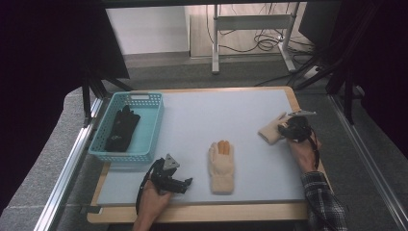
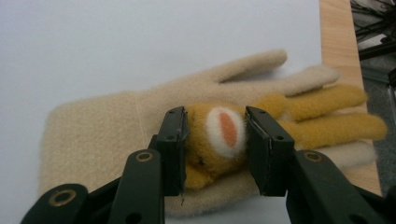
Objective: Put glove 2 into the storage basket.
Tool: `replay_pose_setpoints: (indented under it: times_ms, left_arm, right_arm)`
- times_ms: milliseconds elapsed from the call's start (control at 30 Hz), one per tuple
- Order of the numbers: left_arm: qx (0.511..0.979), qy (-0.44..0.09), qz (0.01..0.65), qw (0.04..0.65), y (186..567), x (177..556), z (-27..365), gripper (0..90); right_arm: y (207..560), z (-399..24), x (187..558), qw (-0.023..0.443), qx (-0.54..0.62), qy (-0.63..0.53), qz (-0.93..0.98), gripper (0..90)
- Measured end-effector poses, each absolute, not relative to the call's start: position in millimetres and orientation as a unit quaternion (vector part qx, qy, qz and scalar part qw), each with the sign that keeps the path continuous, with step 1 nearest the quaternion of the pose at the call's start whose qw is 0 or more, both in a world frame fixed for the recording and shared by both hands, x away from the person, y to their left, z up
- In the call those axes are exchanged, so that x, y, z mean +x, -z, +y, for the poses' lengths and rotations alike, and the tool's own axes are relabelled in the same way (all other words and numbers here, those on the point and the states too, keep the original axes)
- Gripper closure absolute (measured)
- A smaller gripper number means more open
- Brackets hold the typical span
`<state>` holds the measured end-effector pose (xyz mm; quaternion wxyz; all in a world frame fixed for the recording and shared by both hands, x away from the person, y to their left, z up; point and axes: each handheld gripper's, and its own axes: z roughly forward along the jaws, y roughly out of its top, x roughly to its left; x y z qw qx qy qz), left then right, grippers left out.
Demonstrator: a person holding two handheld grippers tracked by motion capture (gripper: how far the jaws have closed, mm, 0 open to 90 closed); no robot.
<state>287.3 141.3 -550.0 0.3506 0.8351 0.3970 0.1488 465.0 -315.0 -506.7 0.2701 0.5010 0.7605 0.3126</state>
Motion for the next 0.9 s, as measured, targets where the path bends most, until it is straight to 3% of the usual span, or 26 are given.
replay_pose_setpoints:
  times_ms: [433,900]
  left_arm:
    - [0.835,-0.149,0.397,0.351,550.0,287.2,141.2,3.6]
    - [0.835,-0.149,0.397,0.35,550.0,287.2,141.2,3.6]
  right_arm:
    - [471.0,-298.5,435.9,0.273,0.439,-0.357,0.778,59.9]
    - [443.5,-245.7,383.1,0.194,0.297,-0.422,0.835,59.6]
